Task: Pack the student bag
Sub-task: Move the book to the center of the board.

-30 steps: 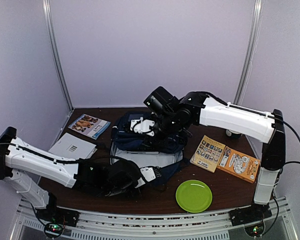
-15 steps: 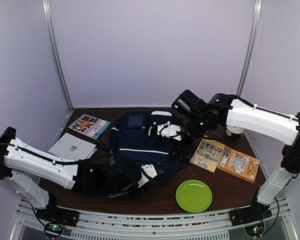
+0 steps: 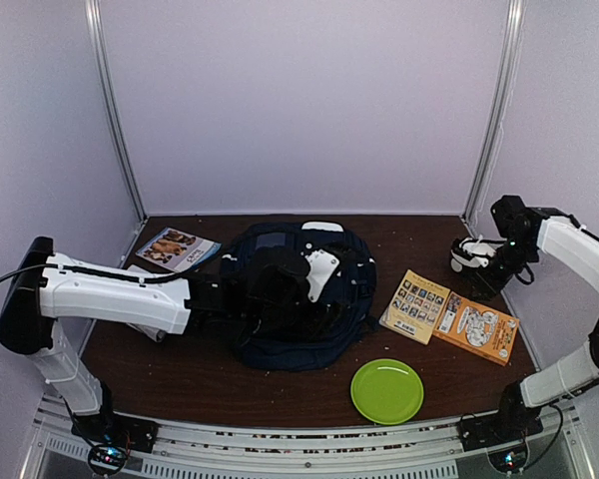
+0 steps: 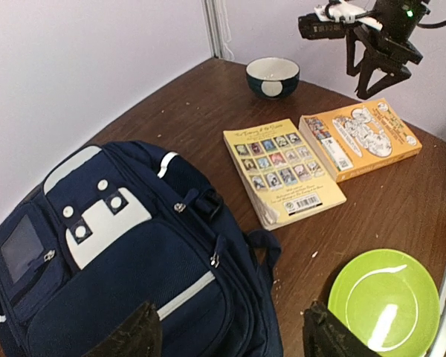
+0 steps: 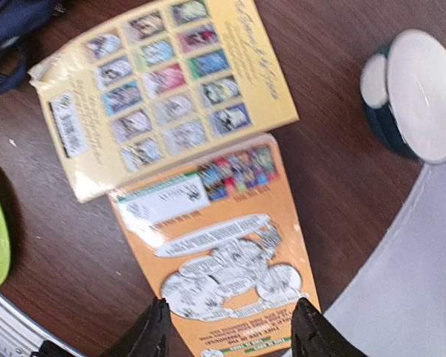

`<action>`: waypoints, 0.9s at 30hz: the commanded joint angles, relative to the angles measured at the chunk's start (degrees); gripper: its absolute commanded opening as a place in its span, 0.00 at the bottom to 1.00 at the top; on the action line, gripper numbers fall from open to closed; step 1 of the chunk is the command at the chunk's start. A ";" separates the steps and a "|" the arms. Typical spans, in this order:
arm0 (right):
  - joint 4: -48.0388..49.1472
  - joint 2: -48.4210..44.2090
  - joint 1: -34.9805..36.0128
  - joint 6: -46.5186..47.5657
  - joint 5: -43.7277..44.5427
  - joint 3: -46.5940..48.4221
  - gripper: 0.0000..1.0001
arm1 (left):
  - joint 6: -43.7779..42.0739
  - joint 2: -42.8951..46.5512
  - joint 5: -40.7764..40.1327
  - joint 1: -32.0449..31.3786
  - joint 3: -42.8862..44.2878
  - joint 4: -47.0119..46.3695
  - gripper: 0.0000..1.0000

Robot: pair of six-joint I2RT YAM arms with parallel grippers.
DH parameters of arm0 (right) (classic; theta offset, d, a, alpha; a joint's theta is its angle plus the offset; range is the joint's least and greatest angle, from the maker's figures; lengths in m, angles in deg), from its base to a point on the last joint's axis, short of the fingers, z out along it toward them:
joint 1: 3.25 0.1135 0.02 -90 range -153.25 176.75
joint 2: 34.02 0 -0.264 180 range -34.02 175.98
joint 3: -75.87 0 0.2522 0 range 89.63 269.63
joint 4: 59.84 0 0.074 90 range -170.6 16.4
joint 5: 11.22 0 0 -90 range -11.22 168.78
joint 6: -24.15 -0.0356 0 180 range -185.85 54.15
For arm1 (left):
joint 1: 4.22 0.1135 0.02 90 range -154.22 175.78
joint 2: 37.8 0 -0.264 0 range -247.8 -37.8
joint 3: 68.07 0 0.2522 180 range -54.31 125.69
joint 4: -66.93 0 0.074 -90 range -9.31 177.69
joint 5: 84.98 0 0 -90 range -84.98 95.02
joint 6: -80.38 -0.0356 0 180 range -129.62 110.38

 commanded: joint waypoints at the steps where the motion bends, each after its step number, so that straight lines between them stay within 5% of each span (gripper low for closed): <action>1: -0.01 -0.52 -10.21 6.00 3.07 -2.53 0.56 | 1.70 -3.89 7.13 0.80 4.88 -2.89 0.67; 4: 0.17 2.43 -16.14 8.44 3.20 -2.50 0.57 | 1.82 -5.27 8.55 0.95 6.35 -2.10 0.66; 8: 0.30 6.00 -22.81 11.35 2.51 -1.31 0.71 | 1.98 -5.49 9.23 0.97 6.05 -1.51 0.66; 20: 0.00 15.92 -27.94 14.56 2.09 0.99 0.69 | 0.84 -5.14 9.93 1.04 7.06 1.61 0.65; 27: -3.00 16.90 -27.93 18.01 -1.48 -2.13 0.57 | -0.82 -6.41 12.34 1.04 9.49 2.71 0.65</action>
